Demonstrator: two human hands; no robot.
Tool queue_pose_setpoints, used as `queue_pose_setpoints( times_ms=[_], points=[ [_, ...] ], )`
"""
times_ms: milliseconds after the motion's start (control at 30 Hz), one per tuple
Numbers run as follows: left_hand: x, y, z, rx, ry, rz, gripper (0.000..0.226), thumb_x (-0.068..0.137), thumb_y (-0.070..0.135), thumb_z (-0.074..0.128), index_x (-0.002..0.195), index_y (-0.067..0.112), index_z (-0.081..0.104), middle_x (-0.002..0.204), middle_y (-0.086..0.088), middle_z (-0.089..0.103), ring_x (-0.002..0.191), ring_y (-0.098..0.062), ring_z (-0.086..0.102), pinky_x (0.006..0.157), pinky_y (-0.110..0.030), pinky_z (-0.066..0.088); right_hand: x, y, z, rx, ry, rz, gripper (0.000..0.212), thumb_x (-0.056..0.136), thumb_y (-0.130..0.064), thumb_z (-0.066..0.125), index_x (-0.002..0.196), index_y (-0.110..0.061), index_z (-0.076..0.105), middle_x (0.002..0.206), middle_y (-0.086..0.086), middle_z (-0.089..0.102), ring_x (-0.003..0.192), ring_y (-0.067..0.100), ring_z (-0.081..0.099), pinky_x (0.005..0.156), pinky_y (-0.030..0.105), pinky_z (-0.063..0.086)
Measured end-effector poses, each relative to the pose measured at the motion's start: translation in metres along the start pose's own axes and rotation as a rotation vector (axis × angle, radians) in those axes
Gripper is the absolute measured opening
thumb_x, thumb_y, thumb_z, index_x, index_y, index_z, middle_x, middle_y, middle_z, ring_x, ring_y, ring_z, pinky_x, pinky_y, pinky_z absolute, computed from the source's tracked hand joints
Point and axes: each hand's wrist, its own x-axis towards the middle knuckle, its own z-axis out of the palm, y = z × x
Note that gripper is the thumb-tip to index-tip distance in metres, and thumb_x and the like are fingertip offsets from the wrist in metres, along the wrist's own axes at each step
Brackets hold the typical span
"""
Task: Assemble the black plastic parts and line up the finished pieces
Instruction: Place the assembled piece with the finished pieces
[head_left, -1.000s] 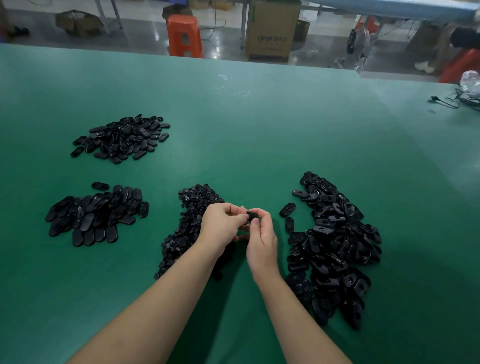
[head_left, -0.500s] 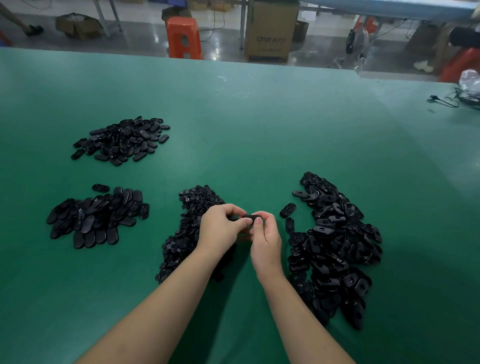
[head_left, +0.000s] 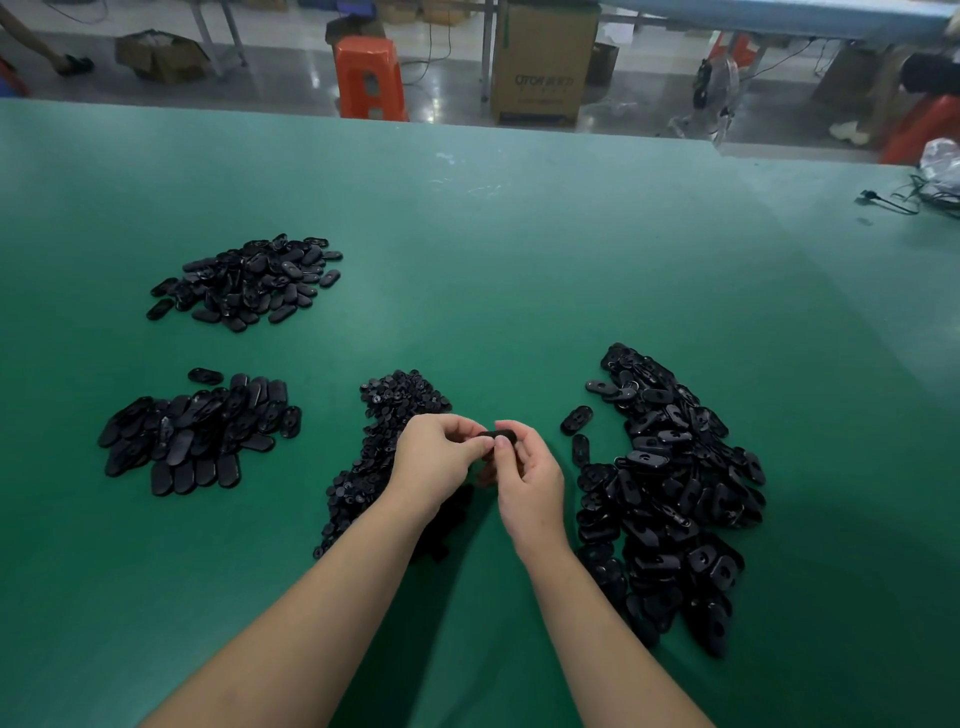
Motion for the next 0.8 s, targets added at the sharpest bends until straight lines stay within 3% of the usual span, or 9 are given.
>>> queue_pose_setpoints(
  times_ms=[133,267,467,800],
  points=[
    [0.0009,0.0001,0.0015,0.013,-0.004,-0.037,0.005,0.083,0.015,0.078,0.079,0.018,0.076,0.068,0.005,0.073,0.045,-0.001,0.053,0.054,-0.021,0.041,0.0012,0.0009,0.0006,0.007,0.007,0.011,0.013,0.097,-0.029,0.055,0.097,-0.036,0.066,0.091,-0.005,0.075,0.077,0.012,0.067,0.076,0.044,0.059],
    [0.0031,-0.0010,0.0001,0.060,0.010,-0.027,0.007,0.080,0.019,0.079,0.075,0.020,0.075,0.066,0.006,0.072,0.050,-0.005,0.055,0.054,-0.023,0.043,0.0011,-0.0009,0.0002,0.004,-0.007,-0.006,0.023,0.100,-0.023,0.055,0.095,-0.043,0.065,0.086,-0.005,0.074,0.063,0.008,0.062,0.063,0.033,0.055],
    [0.0031,-0.0019,0.0027,0.190,0.029,0.012,0.012,0.078,0.026,0.079,0.071,0.024,0.070,0.060,0.012,0.066,0.045,0.004,0.051,0.045,-0.011,0.034,-0.0004,0.0004,-0.0009,-0.009,-0.013,-0.002,0.015,0.093,-0.033,0.056,0.096,-0.044,0.066,0.094,-0.009,0.076,0.081,0.009,0.069,0.076,0.041,0.059],
    [0.0020,-0.0014,0.0016,0.236,-0.010,0.082,0.010,0.083,0.025,0.075,0.075,0.022,0.070,0.070,0.008,0.069,0.056,0.000,0.054,0.051,-0.012,0.039,0.0007,0.0023,0.0007,-0.018,0.038,-0.003,0.023,0.101,-0.018,0.058,0.093,-0.040,0.064,0.091,-0.005,0.074,0.078,0.012,0.065,0.077,0.047,0.057]
  ],
)
